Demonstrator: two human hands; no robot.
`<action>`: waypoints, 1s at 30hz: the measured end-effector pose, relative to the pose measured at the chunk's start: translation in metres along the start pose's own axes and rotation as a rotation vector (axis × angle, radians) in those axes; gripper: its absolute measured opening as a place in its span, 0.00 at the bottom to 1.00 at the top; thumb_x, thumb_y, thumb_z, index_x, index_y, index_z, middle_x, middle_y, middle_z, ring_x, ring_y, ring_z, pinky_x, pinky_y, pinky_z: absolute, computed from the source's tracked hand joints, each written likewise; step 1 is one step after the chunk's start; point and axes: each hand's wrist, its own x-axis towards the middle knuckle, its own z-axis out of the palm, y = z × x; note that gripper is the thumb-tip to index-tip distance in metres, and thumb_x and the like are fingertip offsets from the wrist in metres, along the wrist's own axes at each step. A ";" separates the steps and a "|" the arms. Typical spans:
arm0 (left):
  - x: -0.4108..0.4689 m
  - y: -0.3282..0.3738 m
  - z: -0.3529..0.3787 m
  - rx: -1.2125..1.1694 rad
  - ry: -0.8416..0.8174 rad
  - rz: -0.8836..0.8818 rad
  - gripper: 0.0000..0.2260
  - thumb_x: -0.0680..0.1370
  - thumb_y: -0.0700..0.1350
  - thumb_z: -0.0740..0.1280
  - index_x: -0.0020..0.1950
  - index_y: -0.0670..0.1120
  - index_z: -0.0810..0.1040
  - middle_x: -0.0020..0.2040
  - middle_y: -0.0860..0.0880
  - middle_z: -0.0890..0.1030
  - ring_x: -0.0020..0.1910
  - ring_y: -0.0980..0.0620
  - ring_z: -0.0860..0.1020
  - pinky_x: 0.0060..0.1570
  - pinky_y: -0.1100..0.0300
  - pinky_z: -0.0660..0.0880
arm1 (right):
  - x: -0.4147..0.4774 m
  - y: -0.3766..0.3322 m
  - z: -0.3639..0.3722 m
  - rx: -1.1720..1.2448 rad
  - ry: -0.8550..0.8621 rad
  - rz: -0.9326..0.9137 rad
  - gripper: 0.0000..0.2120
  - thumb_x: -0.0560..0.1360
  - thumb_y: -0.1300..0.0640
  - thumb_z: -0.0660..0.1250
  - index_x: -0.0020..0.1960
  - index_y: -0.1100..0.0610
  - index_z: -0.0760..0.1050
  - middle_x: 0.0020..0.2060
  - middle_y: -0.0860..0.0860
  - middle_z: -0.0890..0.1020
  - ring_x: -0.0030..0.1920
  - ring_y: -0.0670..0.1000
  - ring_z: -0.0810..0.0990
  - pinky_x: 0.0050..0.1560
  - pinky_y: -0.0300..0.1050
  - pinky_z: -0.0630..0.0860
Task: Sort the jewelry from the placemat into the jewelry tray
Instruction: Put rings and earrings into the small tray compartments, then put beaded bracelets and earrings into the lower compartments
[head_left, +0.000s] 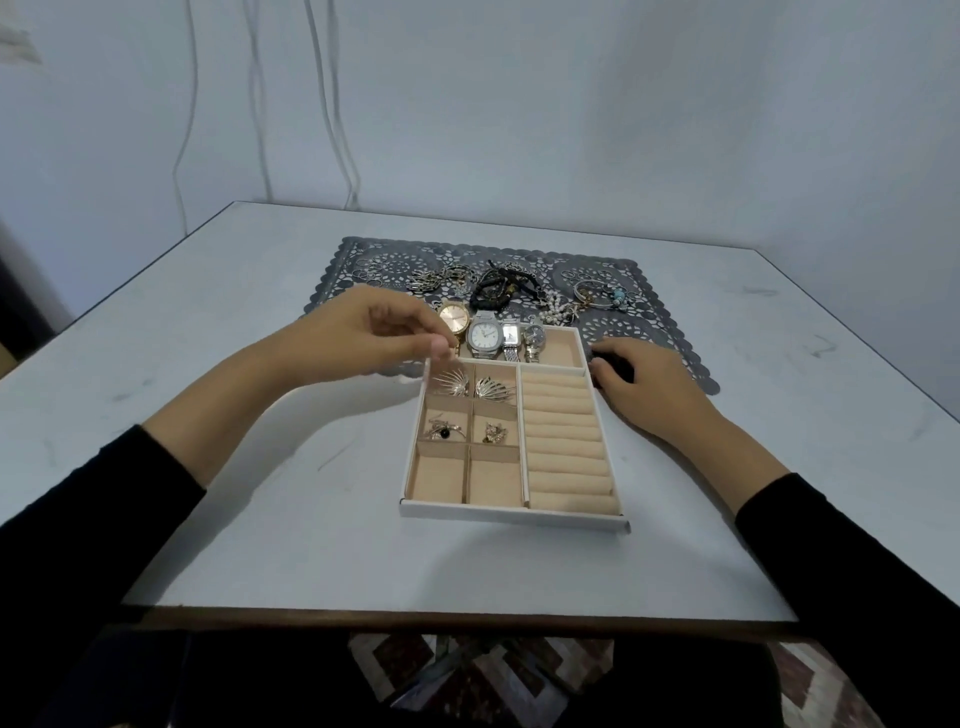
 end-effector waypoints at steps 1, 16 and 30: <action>0.004 -0.004 -0.002 -0.006 0.042 -0.008 0.08 0.76 0.50 0.69 0.51 0.49 0.84 0.44 0.48 0.85 0.41 0.52 0.82 0.36 0.59 0.78 | 0.002 0.001 -0.001 0.001 0.025 0.007 0.12 0.79 0.56 0.62 0.59 0.57 0.78 0.51 0.51 0.82 0.49 0.47 0.75 0.46 0.33 0.64; 0.094 -0.075 -0.002 0.421 0.278 -0.038 0.14 0.83 0.47 0.58 0.67 0.48 0.75 0.66 0.48 0.76 0.65 0.51 0.73 0.63 0.55 0.69 | 0.085 0.017 0.008 0.006 0.128 0.006 0.15 0.79 0.57 0.61 0.65 0.58 0.74 0.60 0.53 0.79 0.59 0.50 0.76 0.56 0.33 0.64; 0.150 -0.109 -0.009 0.669 0.089 -0.162 0.21 0.83 0.56 0.55 0.76 0.55 0.64 0.77 0.52 0.64 0.75 0.51 0.63 0.72 0.50 0.60 | 0.161 0.013 0.035 -0.042 -0.070 -0.032 0.13 0.80 0.54 0.60 0.61 0.56 0.77 0.52 0.52 0.82 0.49 0.50 0.78 0.47 0.40 0.71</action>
